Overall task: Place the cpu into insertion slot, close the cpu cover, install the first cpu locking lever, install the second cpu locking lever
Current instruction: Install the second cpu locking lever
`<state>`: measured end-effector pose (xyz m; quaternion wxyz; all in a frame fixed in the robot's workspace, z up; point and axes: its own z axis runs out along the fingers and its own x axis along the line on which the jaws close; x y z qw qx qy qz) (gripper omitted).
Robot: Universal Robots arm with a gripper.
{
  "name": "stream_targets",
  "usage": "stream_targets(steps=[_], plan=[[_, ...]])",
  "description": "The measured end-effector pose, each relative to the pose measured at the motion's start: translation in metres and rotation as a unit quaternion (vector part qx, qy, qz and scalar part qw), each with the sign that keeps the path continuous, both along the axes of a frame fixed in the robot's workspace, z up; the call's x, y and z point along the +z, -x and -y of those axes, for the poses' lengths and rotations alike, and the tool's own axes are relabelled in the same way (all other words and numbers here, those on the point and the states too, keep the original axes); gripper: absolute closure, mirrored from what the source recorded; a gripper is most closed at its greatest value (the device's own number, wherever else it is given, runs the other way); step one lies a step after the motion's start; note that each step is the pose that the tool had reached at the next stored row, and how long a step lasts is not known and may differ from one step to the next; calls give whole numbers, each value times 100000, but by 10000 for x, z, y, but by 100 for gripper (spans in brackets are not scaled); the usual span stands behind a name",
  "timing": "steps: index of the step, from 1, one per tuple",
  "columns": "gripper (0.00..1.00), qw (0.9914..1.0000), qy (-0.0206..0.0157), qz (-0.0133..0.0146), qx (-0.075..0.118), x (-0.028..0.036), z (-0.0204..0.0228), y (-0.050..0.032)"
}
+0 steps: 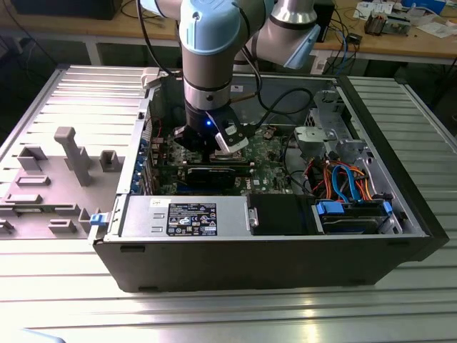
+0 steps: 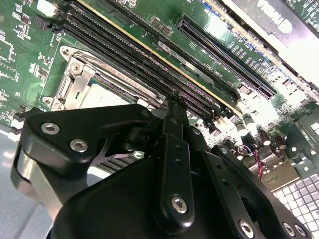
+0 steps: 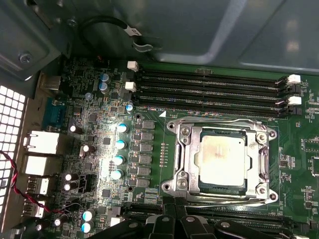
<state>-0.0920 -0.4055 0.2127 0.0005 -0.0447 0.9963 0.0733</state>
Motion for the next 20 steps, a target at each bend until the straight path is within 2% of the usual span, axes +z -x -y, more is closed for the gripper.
stream_targets(steps=[10, 11, 12, 13, 14, 20], plan=[[89, 100000, -23, 0, -3, 0, 0, 0], [89, 100000, -137, -7, 9, 0, 4, 0], [89, 99999, -427, -4, 12, -2, 7, 0], [89, 99994, -1075, 4, -2, -6, 9, 0], [89, 99992, -1297, 3, 1, -6, 10, 0], [89, 99991, -1370, -1, 4, -6, 10, 2]])
